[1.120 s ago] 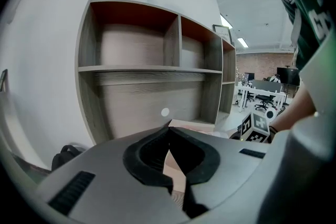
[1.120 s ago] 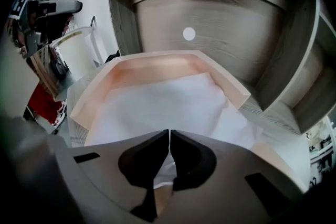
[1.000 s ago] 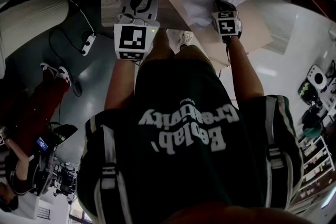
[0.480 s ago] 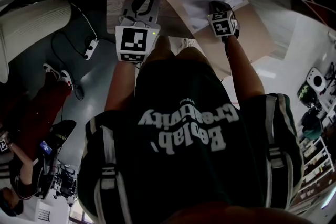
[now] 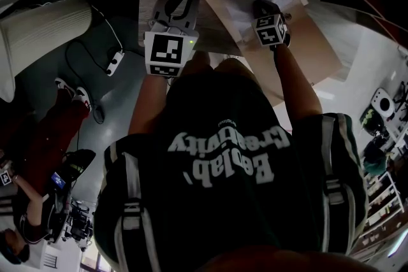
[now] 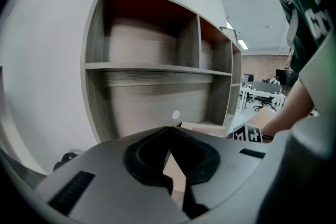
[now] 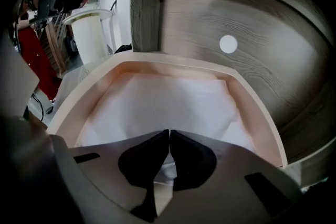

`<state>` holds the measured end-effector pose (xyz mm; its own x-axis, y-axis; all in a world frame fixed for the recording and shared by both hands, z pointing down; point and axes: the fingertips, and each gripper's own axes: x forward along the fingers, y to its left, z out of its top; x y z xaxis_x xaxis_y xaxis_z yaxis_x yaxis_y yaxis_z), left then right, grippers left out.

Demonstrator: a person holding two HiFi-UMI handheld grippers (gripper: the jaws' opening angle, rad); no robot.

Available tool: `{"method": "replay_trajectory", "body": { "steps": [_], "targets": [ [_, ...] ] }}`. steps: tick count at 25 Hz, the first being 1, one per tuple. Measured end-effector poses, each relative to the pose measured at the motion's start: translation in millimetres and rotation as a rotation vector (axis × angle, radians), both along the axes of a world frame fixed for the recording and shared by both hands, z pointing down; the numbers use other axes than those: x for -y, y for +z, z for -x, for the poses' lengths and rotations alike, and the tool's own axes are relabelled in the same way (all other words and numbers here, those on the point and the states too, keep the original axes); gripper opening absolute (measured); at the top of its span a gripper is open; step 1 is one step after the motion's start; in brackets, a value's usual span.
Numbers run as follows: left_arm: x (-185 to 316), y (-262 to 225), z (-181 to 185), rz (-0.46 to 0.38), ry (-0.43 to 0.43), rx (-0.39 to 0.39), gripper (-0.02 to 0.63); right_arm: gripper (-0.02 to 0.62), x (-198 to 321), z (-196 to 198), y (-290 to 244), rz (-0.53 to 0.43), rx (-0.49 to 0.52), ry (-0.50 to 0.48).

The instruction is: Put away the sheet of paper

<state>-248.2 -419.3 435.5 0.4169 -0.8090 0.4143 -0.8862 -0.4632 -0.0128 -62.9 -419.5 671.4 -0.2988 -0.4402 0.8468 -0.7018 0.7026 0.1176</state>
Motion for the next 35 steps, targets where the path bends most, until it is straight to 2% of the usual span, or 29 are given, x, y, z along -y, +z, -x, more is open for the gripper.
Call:
{"method": "replay_trajectory", "body": {
  "steps": [8,14,22,28,35],
  "targets": [
    [6.5,-6.2,9.8,-0.009,0.033,0.006,0.018,0.037,13.0,16.5,0.1,-0.029,-0.008,-0.003],
    [2.5,-18.5,-0.2,-0.027,0.106,-0.007,0.018,0.037,13.8,18.8,-9.6,-0.068,-0.029,0.027],
    [6.4,-40.4,-44.3,-0.060,0.242,-0.048,0.018,0.037,14.4,-4.6,-69.5,-0.173,0.020,0.135],
    [5.0,-46.7,-80.9,-0.072,0.343,-0.042,0.018,0.037,8.0,-25.5,-123.8,-0.271,0.072,0.181],
    [-11.3,-60.0,-122.0,-0.098,0.386,-0.054,0.018,0.037,-22.8,-58.2,-179.7,-0.375,0.132,0.224]
  ]
}}
